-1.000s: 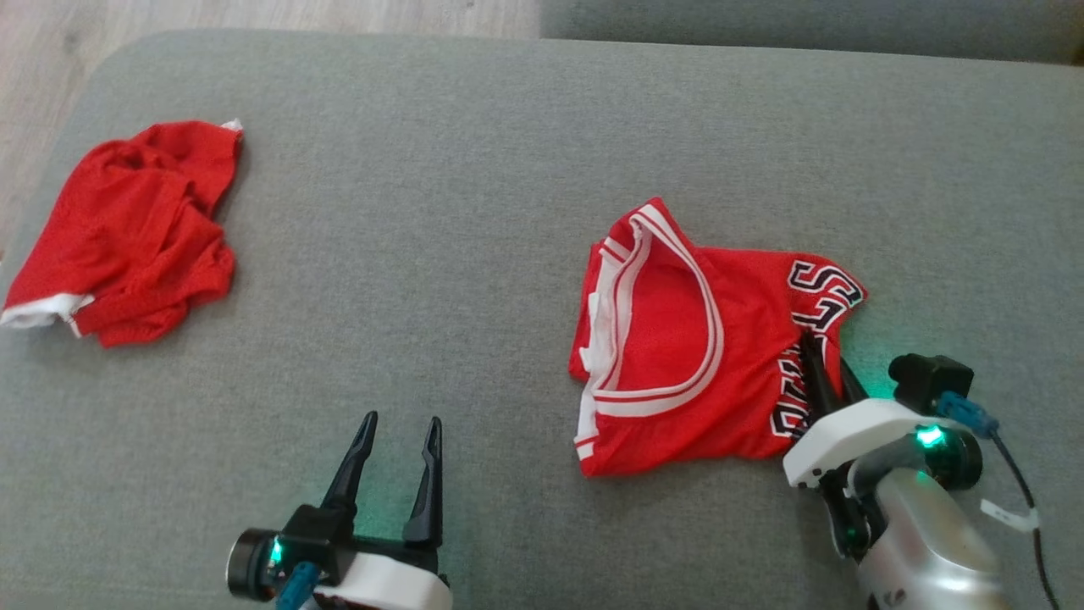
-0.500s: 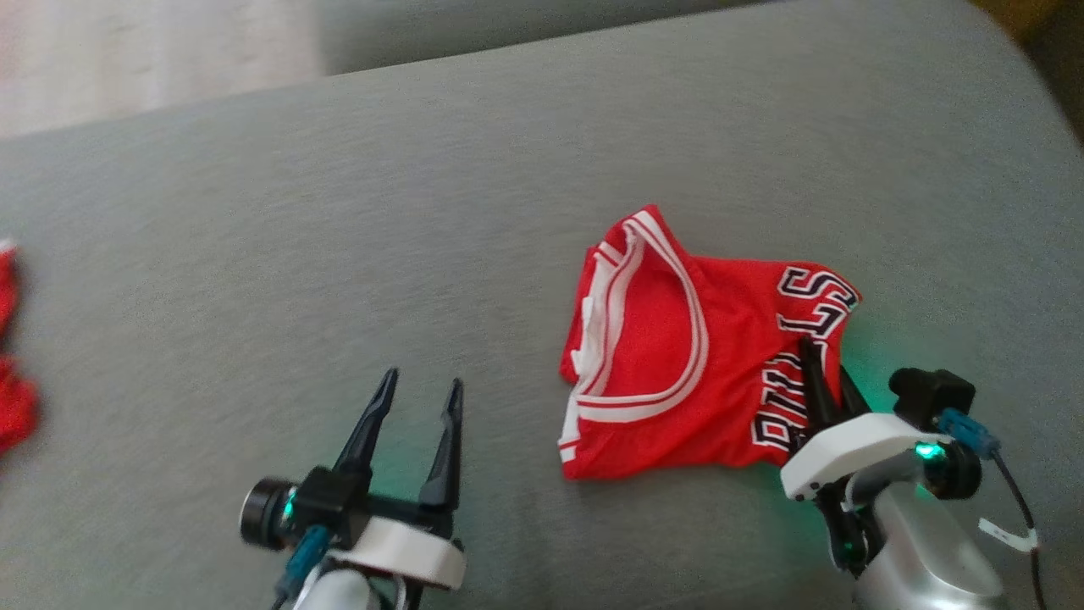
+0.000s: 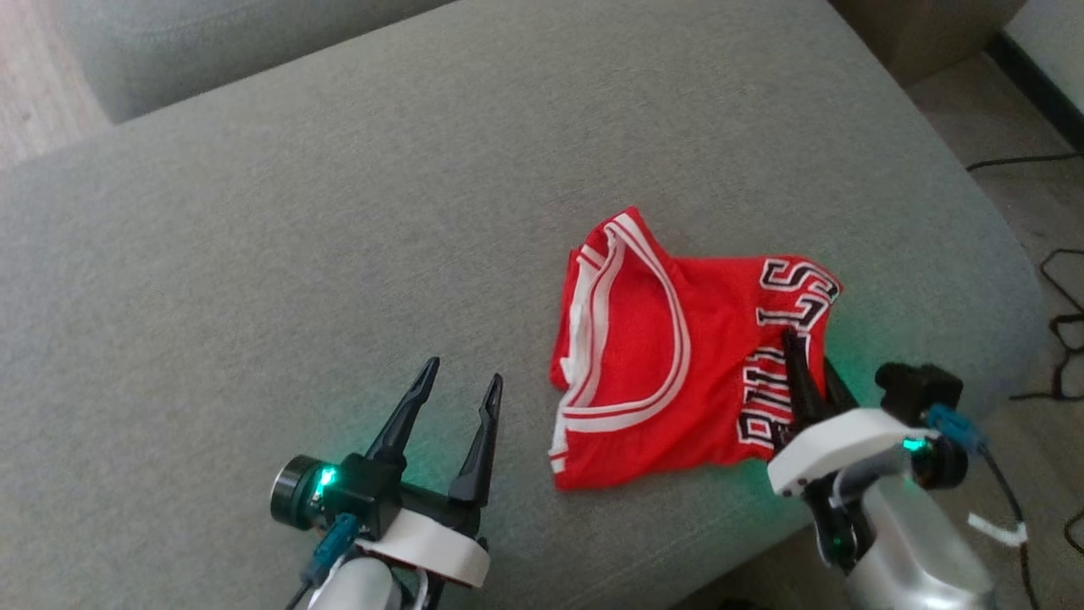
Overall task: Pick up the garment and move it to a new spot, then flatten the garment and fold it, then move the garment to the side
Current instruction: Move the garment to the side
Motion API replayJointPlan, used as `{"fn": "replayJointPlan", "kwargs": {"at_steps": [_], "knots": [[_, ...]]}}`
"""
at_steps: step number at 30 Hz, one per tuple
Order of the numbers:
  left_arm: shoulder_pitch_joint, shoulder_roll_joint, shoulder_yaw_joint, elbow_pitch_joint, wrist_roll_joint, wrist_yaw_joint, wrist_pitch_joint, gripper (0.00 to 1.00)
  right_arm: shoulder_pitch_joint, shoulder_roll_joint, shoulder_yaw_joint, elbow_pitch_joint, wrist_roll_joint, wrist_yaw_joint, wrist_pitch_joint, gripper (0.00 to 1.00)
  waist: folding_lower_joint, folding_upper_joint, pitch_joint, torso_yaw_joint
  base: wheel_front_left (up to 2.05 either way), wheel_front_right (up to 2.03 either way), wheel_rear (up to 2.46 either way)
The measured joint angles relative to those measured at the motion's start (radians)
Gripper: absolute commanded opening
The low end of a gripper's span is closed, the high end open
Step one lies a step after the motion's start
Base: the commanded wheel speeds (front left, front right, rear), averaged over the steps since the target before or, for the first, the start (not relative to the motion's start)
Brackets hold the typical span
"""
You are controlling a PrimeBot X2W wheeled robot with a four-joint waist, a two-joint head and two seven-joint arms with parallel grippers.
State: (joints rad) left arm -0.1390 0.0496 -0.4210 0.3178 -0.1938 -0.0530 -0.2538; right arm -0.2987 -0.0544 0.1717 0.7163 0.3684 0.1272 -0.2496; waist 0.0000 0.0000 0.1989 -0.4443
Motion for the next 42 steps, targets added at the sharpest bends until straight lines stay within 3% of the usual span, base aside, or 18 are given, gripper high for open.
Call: {"fn": "replayJointPlan", "kwargs": {"at_steps": [8,17,23,24,25,26,30,33,36,39,42], "knots": [[-0.012,0.001,-0.001,0.020,0.026,-0.009,0.000,1.00,-0.265,-0.041,-0.057,0.103,-0.130,0.000,0.002,0.00,0.0000,0.0000,0.042,0.070,0.00,0.00,0.00],[-0.043,0.001,0.001,0.030,0.056,-0.018,0.000,1.00,-0.524,-0.237,-0.257,0.327,-0.334,0.000,0.040,0.00,0.0001,0.0000,0.099,0.178,0.00,0.00,0.00],[-0.053,0.001,0.004,0.029,0.065,-0.018,0.000,1.00,-0.579,-0.301,-0.410,0.387,-0.465,0.000,0.043,0.00,0.0001,0.0000,0.138,0.237,0.00,0.00,0.00],[-0.056,0.001,0.006,0.030,0.066,-0.017,0.000,1.00,-0.582,-0.304,-0.439,0.387,-0.487,0.000,0.042,0.06,0.0001,0.0000,0.144,0.243,0.00,0.00,0.00],[-0.060,0.001,0.009,0.033,0.071,-0.017,0.000,1.00,-0.585,-0.305,-0.470,0.387,-0.510,0.000,0.040,0.95,0.0001,0.0000,0.149,0.248,0.00,0.00,0.00],[-0.062,0.001,0.012,0.035,0.076,-0.016,0.000,1.00,-0.589,-0.305,-0.507,0.386,-0.532,0.000,0.038,1.00,0.0002,0.0000,0.153,0.251,0.00,0.00,0.00],[-0.070,0.001,0.037,0.037,0.080,-0.008,0.000,1.00,-0.595,-0.296,-0.632,0.345,-0.635,0.000,0.021,1.00,0.0000,0.0000,0.160,0.259,0.00,0.00,0.00],[-0.076,0.000,0.047,0.037,0.080,-0.001,0.000,1.00,-0.596,-0.244,-0.666,0.300,-0.681,0.000,0.007,1.00,0.0000,0.0000,0.154,0.264,0.00,0.00,0.00],[-0.079,0.000,0.066,0.037,0.079,0.009,0.000,1.00,-0.595,-0.190,-0.647,0.278,-0.686,0.000,0.002,1.00,0.0000,0.0000,0.144,0.270,0.00,0.00,0.00],[-0.079,-0.001,0.105,0.032,0.063,0.031,0.000,1.00,-0.582,-0.096,-0.561,0.151,-0.634,0.000,0.001,1.00,0.0000,0.0000,0.124,0.282,0.00,0.00,0.00],[-0.076,-0.001,0.150,0.022,0.058,0.045,0.000,1.00,-0.521,-0.043,-0.457,0.013,-0.532,0.000,-0.001,1.00,0.0000,0.0000,0.101,0.300,0.00,0.00,0.00]]}}
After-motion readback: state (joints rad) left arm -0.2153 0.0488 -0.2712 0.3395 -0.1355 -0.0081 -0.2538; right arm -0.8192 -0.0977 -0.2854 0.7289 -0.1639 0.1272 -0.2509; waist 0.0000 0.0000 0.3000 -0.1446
